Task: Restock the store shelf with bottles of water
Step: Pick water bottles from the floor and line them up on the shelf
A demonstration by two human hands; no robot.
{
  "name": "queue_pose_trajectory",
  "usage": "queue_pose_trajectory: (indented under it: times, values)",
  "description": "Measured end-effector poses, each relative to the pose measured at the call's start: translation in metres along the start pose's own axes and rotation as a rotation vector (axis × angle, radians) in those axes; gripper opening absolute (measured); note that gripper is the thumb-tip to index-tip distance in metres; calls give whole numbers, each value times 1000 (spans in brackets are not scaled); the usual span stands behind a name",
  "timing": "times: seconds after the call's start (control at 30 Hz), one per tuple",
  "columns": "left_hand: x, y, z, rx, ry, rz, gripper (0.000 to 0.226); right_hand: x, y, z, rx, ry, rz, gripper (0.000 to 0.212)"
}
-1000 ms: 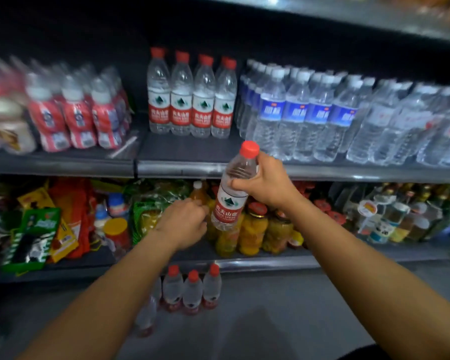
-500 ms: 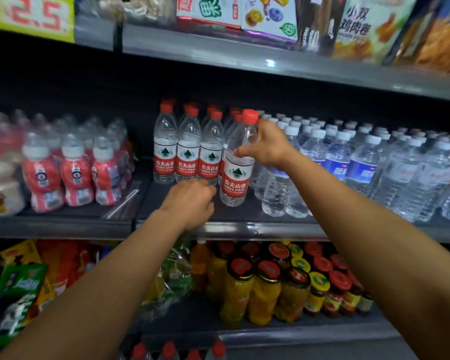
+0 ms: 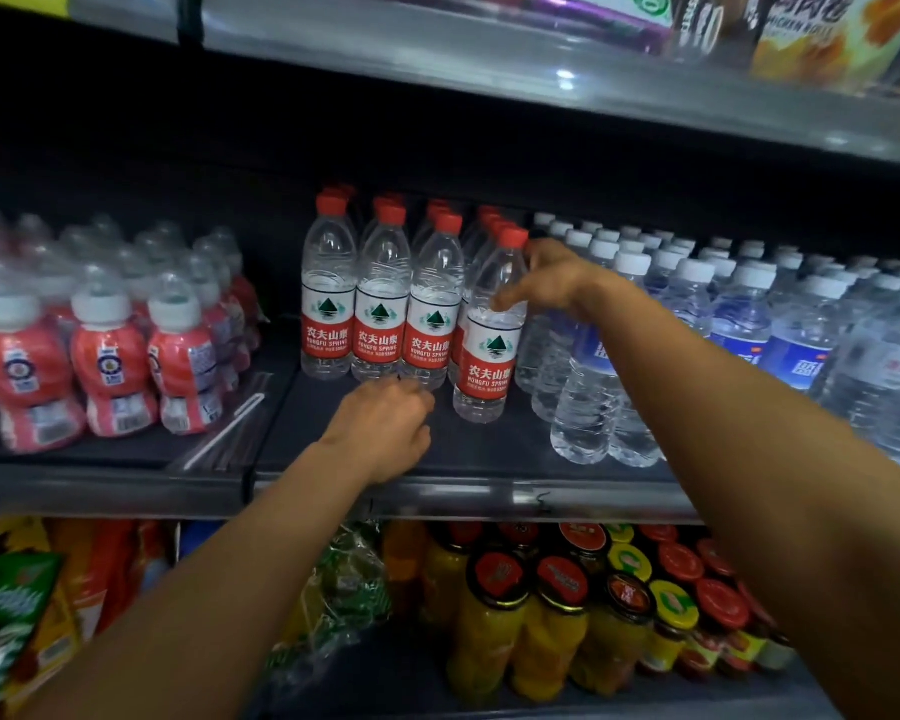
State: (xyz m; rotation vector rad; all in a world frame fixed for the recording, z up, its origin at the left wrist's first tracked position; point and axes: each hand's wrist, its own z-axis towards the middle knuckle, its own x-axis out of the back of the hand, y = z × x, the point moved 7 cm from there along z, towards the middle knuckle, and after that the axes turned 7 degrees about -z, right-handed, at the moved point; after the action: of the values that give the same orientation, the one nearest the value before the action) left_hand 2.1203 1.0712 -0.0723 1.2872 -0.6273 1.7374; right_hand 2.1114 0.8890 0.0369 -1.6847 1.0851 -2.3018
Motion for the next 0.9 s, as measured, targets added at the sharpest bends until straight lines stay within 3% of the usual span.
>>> queue_pose_trajectory:
  times: [0.33, 0.57, 0.73, 0.9]
  values:
    - [5, 20, -14, -21, 6, 26, 32, 2, -1, -25, 18, 167, -80, 60]
    - [-19, 57, -69, -51, -46, -12, 26, -46, 21, -131, 250, 359, -145, 37]
    - [-77, 80, -131, -109, -126, -47, 26, -127, 66, -223, 294, 241, -72, 29]
    - [-169, 90, -202, -9, -461, -59, 27, -211, 124, -294, 200, 54, -130, 25]
